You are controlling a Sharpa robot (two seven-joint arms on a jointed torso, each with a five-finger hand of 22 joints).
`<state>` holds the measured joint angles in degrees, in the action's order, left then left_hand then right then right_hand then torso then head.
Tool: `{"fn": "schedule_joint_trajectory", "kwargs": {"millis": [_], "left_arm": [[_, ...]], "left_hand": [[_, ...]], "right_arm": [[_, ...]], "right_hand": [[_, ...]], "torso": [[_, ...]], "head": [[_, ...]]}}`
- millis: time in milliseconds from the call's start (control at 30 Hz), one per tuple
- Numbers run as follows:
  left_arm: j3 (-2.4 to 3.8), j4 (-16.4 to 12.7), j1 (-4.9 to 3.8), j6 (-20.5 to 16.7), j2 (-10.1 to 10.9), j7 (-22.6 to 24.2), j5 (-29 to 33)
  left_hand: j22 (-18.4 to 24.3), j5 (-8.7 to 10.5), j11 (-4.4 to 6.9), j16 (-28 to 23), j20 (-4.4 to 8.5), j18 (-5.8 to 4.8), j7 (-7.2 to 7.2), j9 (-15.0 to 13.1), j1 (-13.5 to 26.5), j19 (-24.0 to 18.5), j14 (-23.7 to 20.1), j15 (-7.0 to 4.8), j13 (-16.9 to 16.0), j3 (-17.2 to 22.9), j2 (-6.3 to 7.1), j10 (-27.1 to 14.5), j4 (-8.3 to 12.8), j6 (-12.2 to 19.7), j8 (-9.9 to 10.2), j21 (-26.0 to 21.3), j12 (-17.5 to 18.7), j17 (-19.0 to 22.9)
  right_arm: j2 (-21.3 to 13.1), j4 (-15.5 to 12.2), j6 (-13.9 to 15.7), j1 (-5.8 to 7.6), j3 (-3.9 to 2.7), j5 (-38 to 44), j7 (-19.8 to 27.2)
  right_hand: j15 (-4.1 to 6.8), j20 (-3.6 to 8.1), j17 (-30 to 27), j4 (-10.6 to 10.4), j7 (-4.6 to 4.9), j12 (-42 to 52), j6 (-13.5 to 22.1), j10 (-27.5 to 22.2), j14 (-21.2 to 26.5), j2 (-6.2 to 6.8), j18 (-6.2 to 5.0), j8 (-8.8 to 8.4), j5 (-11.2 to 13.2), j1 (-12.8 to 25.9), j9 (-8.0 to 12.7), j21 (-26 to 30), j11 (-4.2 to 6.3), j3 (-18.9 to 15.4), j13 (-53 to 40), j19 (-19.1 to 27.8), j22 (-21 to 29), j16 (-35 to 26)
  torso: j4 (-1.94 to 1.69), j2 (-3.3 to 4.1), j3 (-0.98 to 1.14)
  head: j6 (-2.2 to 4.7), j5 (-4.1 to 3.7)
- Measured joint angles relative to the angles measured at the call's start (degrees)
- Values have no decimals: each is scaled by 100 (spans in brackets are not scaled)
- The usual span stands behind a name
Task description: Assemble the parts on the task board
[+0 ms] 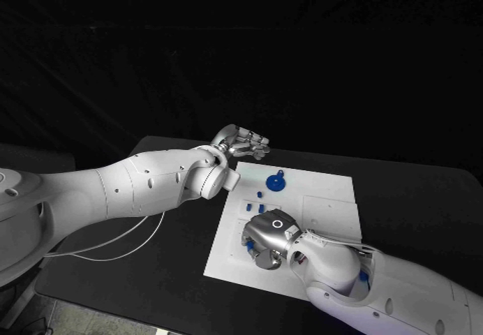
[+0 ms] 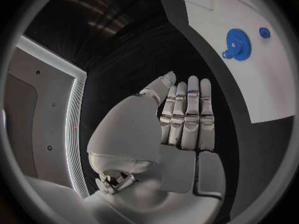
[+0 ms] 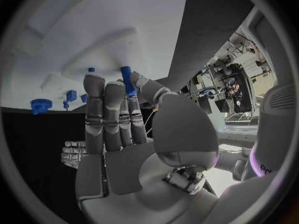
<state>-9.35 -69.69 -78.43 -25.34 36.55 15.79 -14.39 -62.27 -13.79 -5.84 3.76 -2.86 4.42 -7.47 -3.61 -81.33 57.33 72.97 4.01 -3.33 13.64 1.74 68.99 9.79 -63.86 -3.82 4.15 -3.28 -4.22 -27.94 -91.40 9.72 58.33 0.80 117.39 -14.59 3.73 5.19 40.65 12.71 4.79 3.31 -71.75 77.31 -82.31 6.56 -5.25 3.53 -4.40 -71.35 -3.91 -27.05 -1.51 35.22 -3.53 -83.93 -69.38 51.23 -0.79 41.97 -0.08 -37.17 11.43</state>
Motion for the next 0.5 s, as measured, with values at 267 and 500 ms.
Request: {"fn": "schedule_joint_trajectory", "kwargs": {"millis": [267,500], "left_arm": [[0,-3,0,7,9,-2,0],[0,-7,0,16,21,-6,0]], "left_hand": [[10,0,0,0,0,0,0,0,0,0,0,0,0,0,0,0,0,0,0,0,0,0],[10,0,0,0,0,0,0,0,0,0,0,0,0,0,0,0,0,0,0,0,0,0]], "right_arm": [[-22,40,21,-28,43,-115,3],[-47,18,83,-49,61,-284,26]], "right_hand": [[-142,-154,-79,-189,84,26,529,-500,-15,210,-187,24,-71,268,20,80,-144,-413,10,-10,114,2],[-252,-281,-199,-331,192,26,820,-1132,-7,396,-275,24,-20,116,25,201,-322,-1031,18,-10,301,42]], "torso": [[5,2,5],[3,2,10]], "head": [[10,-12],[24,-30]]}}
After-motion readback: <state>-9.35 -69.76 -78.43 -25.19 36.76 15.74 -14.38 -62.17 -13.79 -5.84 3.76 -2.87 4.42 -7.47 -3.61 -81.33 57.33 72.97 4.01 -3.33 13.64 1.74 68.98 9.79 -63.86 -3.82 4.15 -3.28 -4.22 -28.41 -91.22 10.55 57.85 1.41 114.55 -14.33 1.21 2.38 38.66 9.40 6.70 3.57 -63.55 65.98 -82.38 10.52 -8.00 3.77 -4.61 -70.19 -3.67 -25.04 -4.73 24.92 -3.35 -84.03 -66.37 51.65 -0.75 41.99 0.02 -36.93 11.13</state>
